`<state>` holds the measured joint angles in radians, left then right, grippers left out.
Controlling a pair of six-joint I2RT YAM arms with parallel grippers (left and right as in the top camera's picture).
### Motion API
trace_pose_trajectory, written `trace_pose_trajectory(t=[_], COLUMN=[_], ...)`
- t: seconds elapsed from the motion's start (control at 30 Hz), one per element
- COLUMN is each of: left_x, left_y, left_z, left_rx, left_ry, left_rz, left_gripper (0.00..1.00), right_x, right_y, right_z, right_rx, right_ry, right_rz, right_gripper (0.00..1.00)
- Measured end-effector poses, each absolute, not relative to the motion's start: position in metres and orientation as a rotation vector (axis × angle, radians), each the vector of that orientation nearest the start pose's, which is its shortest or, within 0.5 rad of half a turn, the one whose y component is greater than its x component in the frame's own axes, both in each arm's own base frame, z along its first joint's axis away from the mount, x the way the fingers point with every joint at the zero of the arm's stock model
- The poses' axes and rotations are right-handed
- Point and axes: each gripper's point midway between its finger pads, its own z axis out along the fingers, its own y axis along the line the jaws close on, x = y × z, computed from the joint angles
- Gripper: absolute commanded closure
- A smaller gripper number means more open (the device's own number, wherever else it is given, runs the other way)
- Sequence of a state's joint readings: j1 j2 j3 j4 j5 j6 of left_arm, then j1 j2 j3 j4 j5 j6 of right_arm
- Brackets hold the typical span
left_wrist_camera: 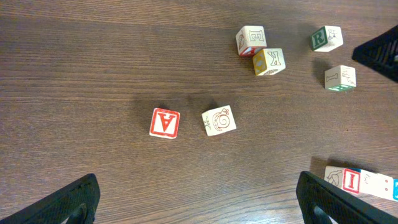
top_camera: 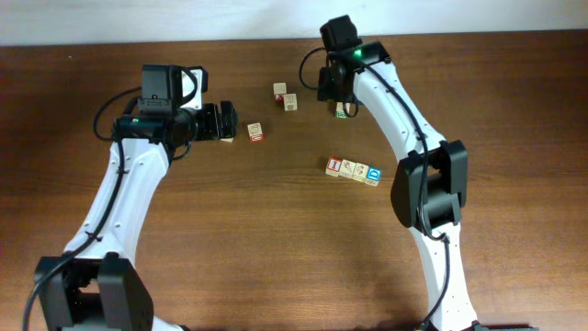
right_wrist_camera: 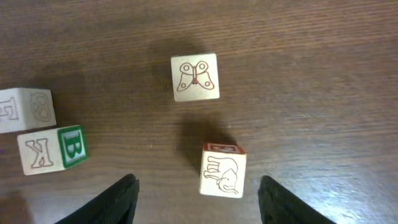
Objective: Rotate 5 blocks
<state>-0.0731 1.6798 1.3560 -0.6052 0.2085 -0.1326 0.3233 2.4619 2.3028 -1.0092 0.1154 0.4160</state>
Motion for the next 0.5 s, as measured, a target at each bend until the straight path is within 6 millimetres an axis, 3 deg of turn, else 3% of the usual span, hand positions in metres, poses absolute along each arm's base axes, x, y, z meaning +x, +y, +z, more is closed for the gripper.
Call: trace_pose_trajectory(t=[0.33,0.43,0.5], left_x=[0.441,0.441,0.441], left_y=[-0.068,-0.068,-0.068], left_z=[0.161,0.161,0.161], left_rx=[0.013,0.012,0.012], left_ry=[2.504,2.505,2.505], left_rz=[-0.346,-0.346,-0.346], left_gripper=[0.01,0.01,0.01], right_x=[0.553,0.551,0.551], right_y=[0.155,0.154,0.154], right_z=[0.033,0.015,0.014], right_rx=[0.168,0.167,0.168], right_ry=[2.749,2.778,2.774], right_rz=[-0.040,-0.058,-0.057], right_gripper=[0.40,0.51,0.56])
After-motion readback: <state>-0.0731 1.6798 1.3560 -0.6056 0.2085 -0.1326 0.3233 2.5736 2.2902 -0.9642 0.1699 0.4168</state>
